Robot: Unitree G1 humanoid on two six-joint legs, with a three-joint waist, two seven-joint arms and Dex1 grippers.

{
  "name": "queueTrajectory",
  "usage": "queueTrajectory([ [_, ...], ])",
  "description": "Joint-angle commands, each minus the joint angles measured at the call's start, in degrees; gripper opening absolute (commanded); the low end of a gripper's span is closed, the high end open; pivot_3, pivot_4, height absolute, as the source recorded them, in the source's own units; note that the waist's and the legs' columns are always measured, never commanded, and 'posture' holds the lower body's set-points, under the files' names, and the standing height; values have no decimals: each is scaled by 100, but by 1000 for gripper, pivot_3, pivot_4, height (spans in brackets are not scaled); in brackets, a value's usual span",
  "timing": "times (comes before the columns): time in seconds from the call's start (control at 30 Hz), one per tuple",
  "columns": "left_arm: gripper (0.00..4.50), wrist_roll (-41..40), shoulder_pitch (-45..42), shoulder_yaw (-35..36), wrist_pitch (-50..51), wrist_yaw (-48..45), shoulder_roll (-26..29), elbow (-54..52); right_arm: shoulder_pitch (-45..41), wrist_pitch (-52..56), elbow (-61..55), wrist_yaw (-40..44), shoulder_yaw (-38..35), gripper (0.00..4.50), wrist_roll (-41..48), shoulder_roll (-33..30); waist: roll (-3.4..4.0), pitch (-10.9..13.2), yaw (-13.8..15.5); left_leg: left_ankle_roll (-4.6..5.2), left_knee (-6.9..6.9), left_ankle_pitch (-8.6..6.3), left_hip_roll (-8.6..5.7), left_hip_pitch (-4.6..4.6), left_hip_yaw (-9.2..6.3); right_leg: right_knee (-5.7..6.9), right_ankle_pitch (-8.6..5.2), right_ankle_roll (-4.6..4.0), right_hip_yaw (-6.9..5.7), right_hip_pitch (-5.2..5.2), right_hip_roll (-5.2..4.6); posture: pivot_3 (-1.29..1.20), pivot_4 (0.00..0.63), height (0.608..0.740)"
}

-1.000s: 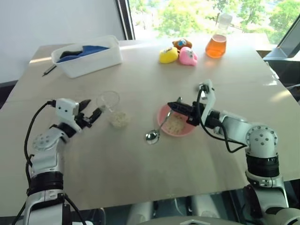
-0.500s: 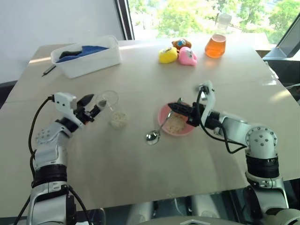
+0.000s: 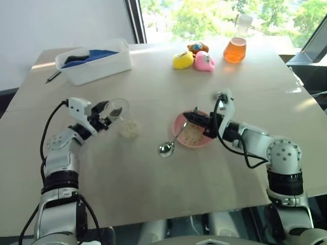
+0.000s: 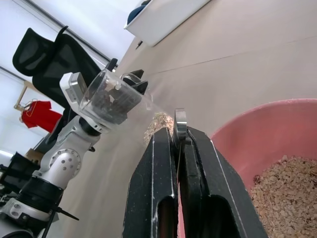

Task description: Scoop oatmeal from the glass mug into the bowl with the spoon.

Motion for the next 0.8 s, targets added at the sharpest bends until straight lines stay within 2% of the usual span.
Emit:
queueTrajectory([
  [0.03, 3015, 99, -268, -32, -239, -35, 18, 246, -18, -130, -245, 20, -116, 0, 25, 18, 0, 0, 0, 0, 0, 0, -1, 0, 0, 0, 0, 0, 0, 0, 0, 0, 150, 740],
  [0.5, 3015, 319, -803, -127, -526, 46, -135, 904, -44, -200, -197, 98, -134, 0, -95, -17, -2, -1, -6, 0, 2, 1, -2, -1, 0, 1, 0, 0, -1, 0, 1, 0, 150, 740],
  [0.6, 2251, 314, -806, -102, -516, 77, -173, 915, -38, -201, -199, 104, -133, 0, -95, -20, -2, -1, -6, 0, 2, 1, -2, 0, 0, 1, 0, 0, -1, 0, 0, 0, 150, 740],
  [0.63, 1870, 343, -784, -118, -533, 99, -180, 910, -35, -200, -201, 103, -135, 0, -91, -22, -2, -1, -6, 0, 2, 1, -2, 0, 0, 1, 0, 0, 0, 0, 0, 0, 150, 740],
  [0.8, 1870, 382, -660, -153, -578, 102, -206, 835, -15, -197, -208, 100, -136, 0, -79, -19, -2, -1, -8, -1, 3, 1, -2, 0, -1, 2, 0, 0, 0, 0, 0, 0, 150, 740],
])
